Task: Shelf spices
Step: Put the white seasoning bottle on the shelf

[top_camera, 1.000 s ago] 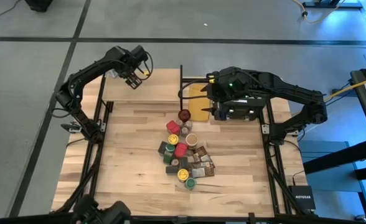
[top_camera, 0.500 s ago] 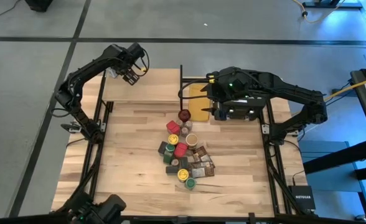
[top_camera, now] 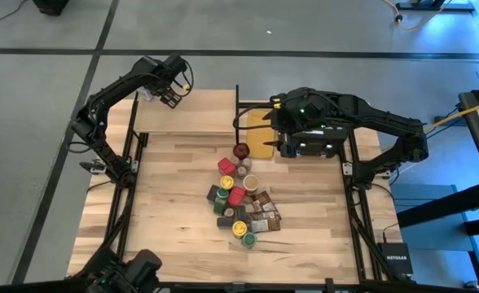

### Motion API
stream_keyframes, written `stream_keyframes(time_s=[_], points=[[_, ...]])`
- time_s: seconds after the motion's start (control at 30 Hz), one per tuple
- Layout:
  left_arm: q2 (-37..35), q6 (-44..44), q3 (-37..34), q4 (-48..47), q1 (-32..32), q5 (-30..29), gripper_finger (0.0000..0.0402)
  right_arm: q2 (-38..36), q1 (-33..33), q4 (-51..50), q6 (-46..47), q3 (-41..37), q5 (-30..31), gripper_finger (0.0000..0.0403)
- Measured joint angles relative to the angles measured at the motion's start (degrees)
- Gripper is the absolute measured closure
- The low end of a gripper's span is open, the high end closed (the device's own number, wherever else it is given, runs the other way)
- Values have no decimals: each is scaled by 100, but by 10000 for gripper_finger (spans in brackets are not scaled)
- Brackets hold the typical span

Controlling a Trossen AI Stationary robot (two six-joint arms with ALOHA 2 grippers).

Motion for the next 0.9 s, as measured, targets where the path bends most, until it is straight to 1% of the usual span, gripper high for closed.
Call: stream_keyframes(time_s=[0.27, 0.57, 0.73, 0.9], points=[[0, -81, -1, 46, 40, -1, 169, 0, 0, 0, -2, 0, 0, 27], [0, -111, -11, 134, 232, -1, 169, 0, 0, -2, -4, 0, -1, 27], [0, -93, -11, 371, 254, -1, 169, 0, 0, 0, -35, 0, 0, 27], [0, 18, -11, 337, 241, -1, 169, 0, 0, -1, -35, 0, -1, 27]])
